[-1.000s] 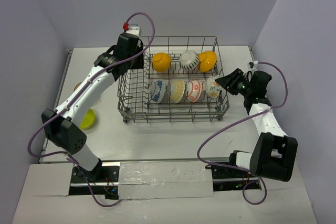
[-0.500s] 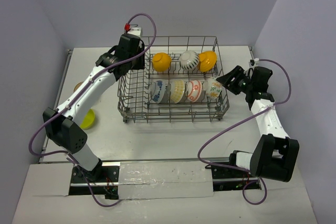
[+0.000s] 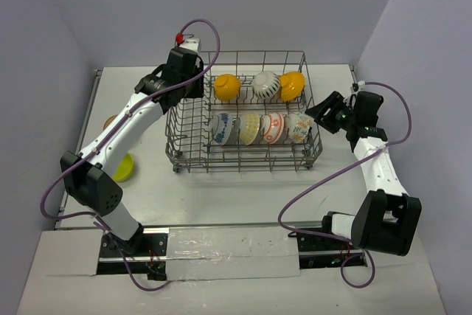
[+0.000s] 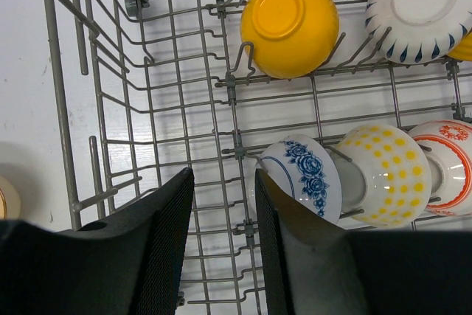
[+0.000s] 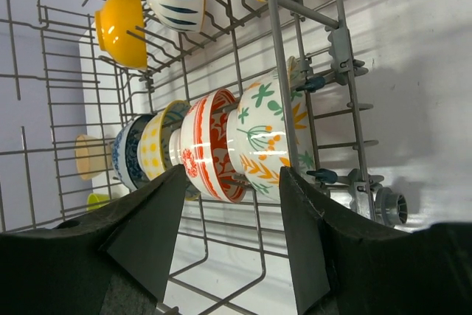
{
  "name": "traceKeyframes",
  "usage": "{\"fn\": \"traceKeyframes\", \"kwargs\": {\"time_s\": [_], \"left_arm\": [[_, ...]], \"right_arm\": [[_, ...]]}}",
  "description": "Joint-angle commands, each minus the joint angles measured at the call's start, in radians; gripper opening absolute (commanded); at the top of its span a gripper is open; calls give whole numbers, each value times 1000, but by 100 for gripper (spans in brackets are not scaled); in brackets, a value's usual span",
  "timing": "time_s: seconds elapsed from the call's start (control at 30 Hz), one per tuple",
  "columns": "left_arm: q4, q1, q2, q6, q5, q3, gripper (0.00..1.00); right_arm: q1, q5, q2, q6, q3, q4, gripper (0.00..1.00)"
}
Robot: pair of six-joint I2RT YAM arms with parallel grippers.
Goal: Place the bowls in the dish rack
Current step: Insert the bowl into the dish rack.
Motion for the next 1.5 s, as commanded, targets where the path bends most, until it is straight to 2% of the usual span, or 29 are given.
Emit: {"fn": "traceKeyframes", "kwargs": {"time_s": [0.0, 0.2, 0.33, 0.53, 0.67, 0.73, 0.83, 0.97, 1.2, 1.33, 1.47], "left_arm": [[-2, -6, -2, 20, 0, 5, 44], [-2, -6, -5, 21, -7, 4, 44], [4, -6, -13, 28, -25, 1, 43], [7, 5, -37, 37, -60, -1, 44], [39, 2, -97, 47, -88, -19, 43], [78, 2, -126, 55, -105, -51, 43], [87, 3, -152, 63, -129, -61, 44], [72, 3, -156, 60, -135, -47, 44], [81, 3, -217, 64, -171, -56, 50], [99, 3, -266, 63, -207, -93, 54], [119, 11, -301, 60, -226, -189, 58]], "right_arm": [[-14, 146, 13, -55, 25, -104, 62], [-14, 143, 4, -64, 47, -115, 62], [-14, 80, -38, -51, 62, -72, 62], [-11, -7, -136, -26, 79, 56, 62], [24, -102, -260, 20, -4, 295, 61], [68, -133, -274, 0, 2, 319, 61], [142, -147, -250, -64, 49, 238, 61], [364, -84, -222, -194, 108, 98, 61], [602, 49, -253, -330, 137, -45, 61], [668, 187, -260, -356, 145, -97, 61], [682, 243, -243, -351, 149, -98, 63]]}}
